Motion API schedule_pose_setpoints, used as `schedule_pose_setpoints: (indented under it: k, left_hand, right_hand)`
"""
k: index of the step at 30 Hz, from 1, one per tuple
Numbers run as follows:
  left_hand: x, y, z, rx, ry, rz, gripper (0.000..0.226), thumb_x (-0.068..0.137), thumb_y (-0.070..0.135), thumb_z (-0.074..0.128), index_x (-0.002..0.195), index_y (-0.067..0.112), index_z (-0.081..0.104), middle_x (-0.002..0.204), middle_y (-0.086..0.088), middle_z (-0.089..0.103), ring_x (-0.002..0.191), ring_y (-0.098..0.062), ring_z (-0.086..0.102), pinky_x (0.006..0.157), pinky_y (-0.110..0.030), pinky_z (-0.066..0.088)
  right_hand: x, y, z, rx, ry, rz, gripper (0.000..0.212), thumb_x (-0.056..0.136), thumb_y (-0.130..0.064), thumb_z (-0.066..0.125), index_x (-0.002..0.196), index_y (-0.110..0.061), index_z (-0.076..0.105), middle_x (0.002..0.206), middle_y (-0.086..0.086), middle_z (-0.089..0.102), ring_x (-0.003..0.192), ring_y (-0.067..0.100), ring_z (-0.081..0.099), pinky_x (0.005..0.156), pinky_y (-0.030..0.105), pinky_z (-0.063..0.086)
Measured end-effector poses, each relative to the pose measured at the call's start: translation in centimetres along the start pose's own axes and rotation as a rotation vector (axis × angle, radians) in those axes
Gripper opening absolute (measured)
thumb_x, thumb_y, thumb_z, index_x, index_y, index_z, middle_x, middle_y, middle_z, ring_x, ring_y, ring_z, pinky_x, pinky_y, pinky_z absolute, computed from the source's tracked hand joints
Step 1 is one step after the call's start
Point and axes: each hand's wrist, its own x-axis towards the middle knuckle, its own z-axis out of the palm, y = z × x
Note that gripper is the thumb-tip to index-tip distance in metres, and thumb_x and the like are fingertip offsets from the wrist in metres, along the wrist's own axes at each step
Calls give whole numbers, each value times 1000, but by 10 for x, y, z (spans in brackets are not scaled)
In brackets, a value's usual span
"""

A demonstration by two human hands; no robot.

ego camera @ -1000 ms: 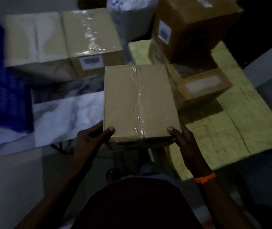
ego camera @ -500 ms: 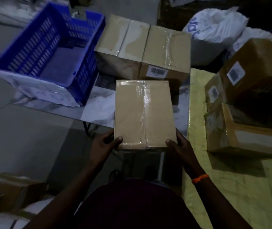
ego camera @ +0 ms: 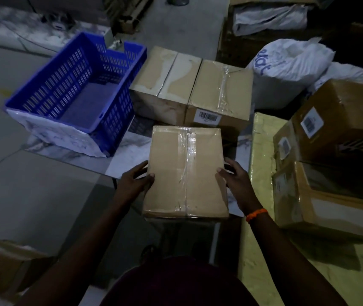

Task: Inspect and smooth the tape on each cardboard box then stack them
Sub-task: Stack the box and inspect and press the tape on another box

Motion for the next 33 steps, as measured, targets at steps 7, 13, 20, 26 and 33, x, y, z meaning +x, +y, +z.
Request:
schedule_pose_setpoints:
  k: [7, 13, 20, 26, 33]
  left_hand:
    - [39, 23, 9, 56, -11, -54, 49, 99, 28, 64, 147, 27, 51, 129, -3, 64, 106, -14, 65, 74, -28, 54]
    - [22, 40, 19, -93, 35, -54, 48, 97, 33, 67, 143, 30, 53, 125, 9, 60, 103, -8, 58, 78, -33, 51]
    - [0, 82, 24, -350, 96, 7, 45, 97, 63, 50, 136, 40, 52, 137, 6, 53, 122, -18, 54, 95, -48, 51]
    - [-10, 87, 32, -407, 72, -26, 51, 85, 75, 43, 116, 38, 60, 121, 7, 62, 117, -16, 60, 105, -51, 48]
    - [-20, 59, 29, -342, 43, -26, 65, 91, 77, 42, 136, 33, 55, 143, -1, 56, 136, -26, 52, 109, -51, 46]
  right_hand:
    - [21, -8, 11, 51, -46, 50, 48, 97, -23, 72, 142, -18, 59, 123, 1, 71, 108, 15, 71, 87, 30, 61]
    - [-2, -26, 6, 82, -55, -8, 50, 98, -17, 69, 145, -26, 55, 122, -14, 69, 110, 4, 66, 86, 20, 54]
    - [-23, -65, -21, 324, 76, -148, 36, 103, -19, 57, 138, -24, 58, 128, -8, 70, 119, 12, 66, 97, 35, 56]
    - [-36, -50, -31, 523, 182, -21, 27, 111, -27, 40, 115, -25, 66, 121, -6, 72, 124, 22, 64, 100, 41, 52]
    - [-54, -1, -31, 291, 90, -106, 23, 105, -26, 57, 126, -35, 53, 135, 5, 58, 128, 23, 60, 91, 24, 59]
